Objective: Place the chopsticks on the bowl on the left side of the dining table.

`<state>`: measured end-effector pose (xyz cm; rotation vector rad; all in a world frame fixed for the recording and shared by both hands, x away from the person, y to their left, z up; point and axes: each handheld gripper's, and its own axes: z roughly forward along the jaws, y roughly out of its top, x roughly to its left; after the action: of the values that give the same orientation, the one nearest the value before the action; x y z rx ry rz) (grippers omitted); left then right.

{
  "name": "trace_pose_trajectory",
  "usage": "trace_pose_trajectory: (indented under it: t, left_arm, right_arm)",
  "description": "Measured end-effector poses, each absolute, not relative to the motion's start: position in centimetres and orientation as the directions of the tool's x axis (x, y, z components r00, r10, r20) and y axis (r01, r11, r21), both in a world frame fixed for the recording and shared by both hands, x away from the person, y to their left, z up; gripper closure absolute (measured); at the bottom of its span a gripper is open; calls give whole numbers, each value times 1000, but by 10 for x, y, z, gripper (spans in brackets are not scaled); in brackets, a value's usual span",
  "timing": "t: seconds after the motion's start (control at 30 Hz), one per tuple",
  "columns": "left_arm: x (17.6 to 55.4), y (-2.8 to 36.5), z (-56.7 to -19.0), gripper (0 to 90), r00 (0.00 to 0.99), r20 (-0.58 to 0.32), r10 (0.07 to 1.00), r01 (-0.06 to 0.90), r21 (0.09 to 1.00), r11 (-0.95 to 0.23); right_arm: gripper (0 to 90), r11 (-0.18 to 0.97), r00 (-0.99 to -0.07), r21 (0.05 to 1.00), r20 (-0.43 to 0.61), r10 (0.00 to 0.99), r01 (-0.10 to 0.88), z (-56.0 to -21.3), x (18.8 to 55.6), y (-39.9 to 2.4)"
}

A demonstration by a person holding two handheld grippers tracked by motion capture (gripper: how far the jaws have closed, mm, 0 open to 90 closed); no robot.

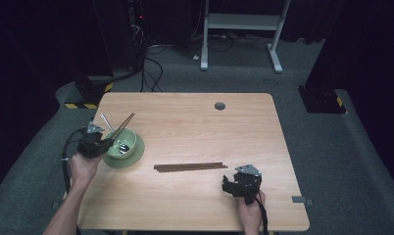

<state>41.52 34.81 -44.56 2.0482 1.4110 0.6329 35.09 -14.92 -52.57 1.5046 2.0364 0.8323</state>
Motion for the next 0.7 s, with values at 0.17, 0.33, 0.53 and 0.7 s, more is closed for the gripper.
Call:
trace_pose_trajectory:
  t: [0.17,0.33,0.53,0.7]
  left_arm:
    - [416,349,-445,840,333,73,940,675,678,-292]
    - [417,351,-445,836,330,83,940,677,673,-297]
    - [417,352,-445,820,325,80,942,679,674,-292]
    - [417,351,-444,799,319,68,945,677,682,-278]
  right_arm:
    - [133,215,-287,710,-18,958,671,-526,351,-149]
    - [133,214,-287,709,-17,958,672,-526,351,-149]
    - [133,215,-287,710,-18,958,671,-526,351,-149]
    - [133,213,-286,709,-17,958,672,-526,351,-149]
